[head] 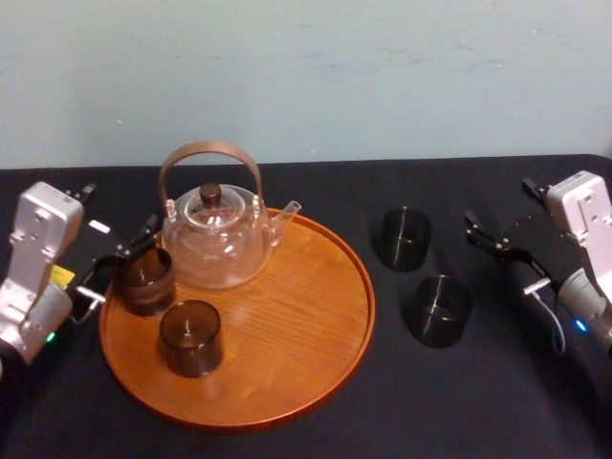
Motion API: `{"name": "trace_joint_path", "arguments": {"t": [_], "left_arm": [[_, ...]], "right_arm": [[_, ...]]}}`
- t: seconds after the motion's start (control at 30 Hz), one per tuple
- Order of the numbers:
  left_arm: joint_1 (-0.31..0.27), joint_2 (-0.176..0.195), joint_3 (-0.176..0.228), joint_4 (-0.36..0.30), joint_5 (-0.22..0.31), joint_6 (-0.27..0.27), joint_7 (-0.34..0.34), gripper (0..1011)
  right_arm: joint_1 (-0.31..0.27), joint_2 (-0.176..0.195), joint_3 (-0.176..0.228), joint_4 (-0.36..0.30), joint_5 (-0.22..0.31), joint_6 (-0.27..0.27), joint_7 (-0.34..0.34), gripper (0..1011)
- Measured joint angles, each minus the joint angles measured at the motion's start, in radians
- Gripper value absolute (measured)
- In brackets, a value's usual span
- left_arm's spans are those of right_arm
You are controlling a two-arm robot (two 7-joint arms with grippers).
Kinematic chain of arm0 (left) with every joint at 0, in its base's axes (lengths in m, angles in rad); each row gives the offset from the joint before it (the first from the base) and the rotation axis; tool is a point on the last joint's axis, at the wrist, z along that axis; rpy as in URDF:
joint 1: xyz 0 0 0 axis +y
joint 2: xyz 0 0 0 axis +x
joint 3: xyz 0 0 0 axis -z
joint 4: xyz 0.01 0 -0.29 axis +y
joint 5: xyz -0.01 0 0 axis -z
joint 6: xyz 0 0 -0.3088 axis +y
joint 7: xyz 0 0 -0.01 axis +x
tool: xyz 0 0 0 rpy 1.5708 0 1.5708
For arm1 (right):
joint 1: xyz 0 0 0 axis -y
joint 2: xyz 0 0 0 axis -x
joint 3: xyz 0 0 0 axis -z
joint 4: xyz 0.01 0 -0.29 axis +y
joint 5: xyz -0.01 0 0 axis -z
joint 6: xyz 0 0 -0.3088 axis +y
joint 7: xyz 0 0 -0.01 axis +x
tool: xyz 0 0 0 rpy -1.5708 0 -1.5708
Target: Pick up the glass from the table and place it on the tray.
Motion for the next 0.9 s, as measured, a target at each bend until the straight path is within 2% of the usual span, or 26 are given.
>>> {"name": "trace_joint_path", "arguments": {"t": [0.9], "left_arm": [[0.0,0.0,0.0,0.0,0.0,0.0,0.0,1002]], "right_arm": [[0.0,0.0,0.0,0.0,0.0,0.0,0.0,1002]]}}
